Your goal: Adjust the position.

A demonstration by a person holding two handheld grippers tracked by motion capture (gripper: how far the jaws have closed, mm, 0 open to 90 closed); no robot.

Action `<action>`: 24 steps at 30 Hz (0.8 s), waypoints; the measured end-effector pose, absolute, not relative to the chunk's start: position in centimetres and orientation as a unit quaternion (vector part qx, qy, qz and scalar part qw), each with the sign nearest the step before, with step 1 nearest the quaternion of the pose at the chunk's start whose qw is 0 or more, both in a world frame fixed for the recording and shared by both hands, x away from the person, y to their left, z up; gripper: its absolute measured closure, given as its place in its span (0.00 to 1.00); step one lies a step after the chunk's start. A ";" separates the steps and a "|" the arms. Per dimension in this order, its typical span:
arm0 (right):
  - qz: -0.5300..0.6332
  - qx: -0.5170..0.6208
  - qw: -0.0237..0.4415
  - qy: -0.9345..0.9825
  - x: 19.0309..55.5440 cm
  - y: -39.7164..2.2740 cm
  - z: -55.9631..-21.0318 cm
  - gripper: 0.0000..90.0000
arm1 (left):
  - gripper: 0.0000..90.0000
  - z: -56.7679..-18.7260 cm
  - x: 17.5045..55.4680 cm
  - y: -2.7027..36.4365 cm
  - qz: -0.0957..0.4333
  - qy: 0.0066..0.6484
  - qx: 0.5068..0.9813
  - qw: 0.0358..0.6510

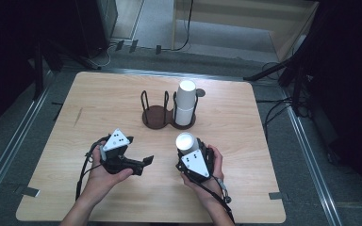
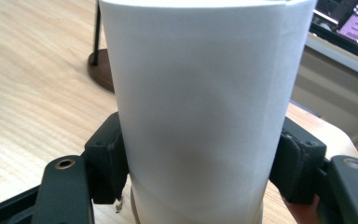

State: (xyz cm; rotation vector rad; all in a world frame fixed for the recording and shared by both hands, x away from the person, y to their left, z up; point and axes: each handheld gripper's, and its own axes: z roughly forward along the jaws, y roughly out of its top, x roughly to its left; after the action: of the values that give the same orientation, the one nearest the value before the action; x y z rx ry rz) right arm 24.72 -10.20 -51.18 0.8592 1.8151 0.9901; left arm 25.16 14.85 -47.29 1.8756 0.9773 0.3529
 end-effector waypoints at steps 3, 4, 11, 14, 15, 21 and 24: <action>0.390 0.323 0.446 0.738 24.3 -9.5 -51.6 0.35 | 0.00 -47.3 25.0 14.2 0.137 0.394 0.774 0.477; 0.390 0.323 0.446 0.738 24.3 -9.5 -51.6 0.35 | 0.00 -47.3 25.0 14.0 0.134 0.391 0.776 0.477; 0.370 0.274 0.473 0.751 23.5 -8.1 -52.5 0.35 | 0.07 -47.4 24.7 12.8 0.132 0.375 0.792 0.463; 0.365 0.260 0.479 0.755 23.4 -7.9 -52.7 0.35 | 0.08 -47.5 24.6 12.3 0.126 0.366 0.801 0.457; 0.364 0.257 0.478 0.757 23.3 -7.8 -52.8 0.35 | 0.09 -47.6 24.4 12.1 0.126 0.359 0.806 0.453; 0.364 0.226 0.484 0.763 22.9 -7.5 -53.2 0.36 | 0.16 -47.6 23.9 11.4 0.142 0.341 0.814 0.448; 0.366 0.210 0.482 0.768 22.7 -7.1 -53.5 0.36 | 0.18 -47.6 23.7 11.1 0.143 0.325 0.822 0.445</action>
State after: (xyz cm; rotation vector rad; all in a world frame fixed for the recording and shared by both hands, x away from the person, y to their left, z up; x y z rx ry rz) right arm 22.65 -7.14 -53.46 0.5121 1.8725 0.8918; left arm 23.66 11.06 -47.57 2.0373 0.8063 0.3541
